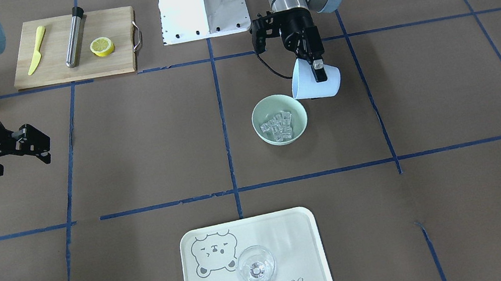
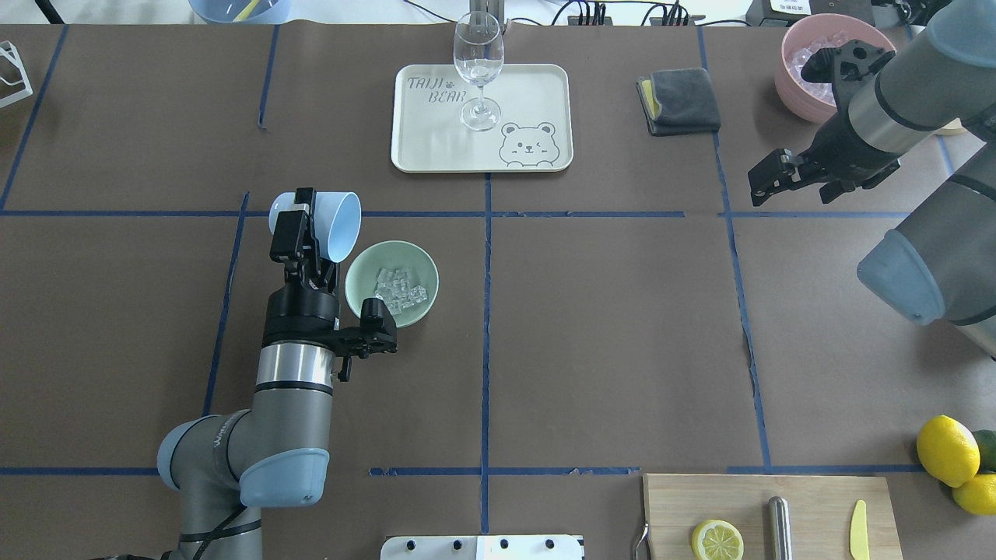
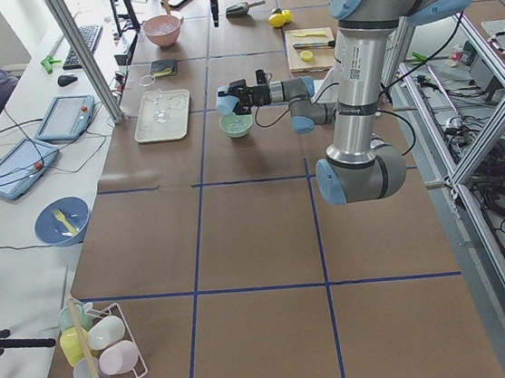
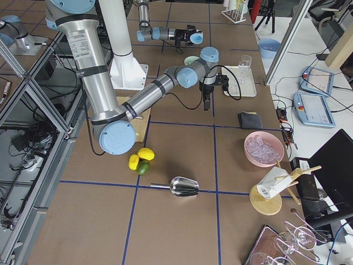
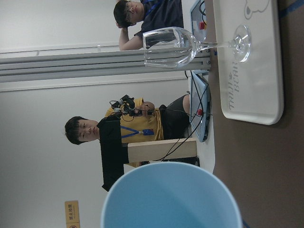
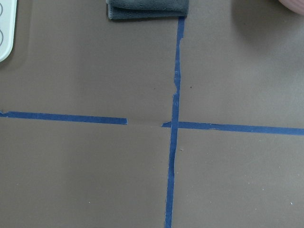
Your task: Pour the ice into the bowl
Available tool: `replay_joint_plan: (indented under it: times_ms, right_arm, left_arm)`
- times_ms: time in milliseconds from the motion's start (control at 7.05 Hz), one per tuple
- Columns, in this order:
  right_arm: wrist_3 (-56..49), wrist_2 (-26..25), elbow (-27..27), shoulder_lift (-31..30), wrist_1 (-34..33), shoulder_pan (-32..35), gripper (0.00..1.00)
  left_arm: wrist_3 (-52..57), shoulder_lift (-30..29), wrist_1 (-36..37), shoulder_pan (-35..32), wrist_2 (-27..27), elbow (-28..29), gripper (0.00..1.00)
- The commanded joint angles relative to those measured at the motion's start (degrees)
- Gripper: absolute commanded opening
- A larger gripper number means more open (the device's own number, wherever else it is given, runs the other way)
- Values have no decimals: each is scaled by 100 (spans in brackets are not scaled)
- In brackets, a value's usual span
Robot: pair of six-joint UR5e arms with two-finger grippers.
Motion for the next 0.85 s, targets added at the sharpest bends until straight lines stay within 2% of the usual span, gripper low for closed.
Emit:
replay_joint_plan:
  times_ms: [0,284,567,709]
  right_arm:
    - [0,0,-5,1,0,1,100]
    - [0,0,-5,1,0,1,100]
    - [0,0,-5,1,0,9,100]
    - [0,0,-5,1,0,9,100]
  left_arm:
    - [-366,29,-973,5,-300,31,0]
    - [-1132,29,-1458,-4,-801,23,0]
    - [-1396,90,-1652,-21,-1074,-13,0]
    - [-1407,351,-1680,-21,-1206,-65,0]
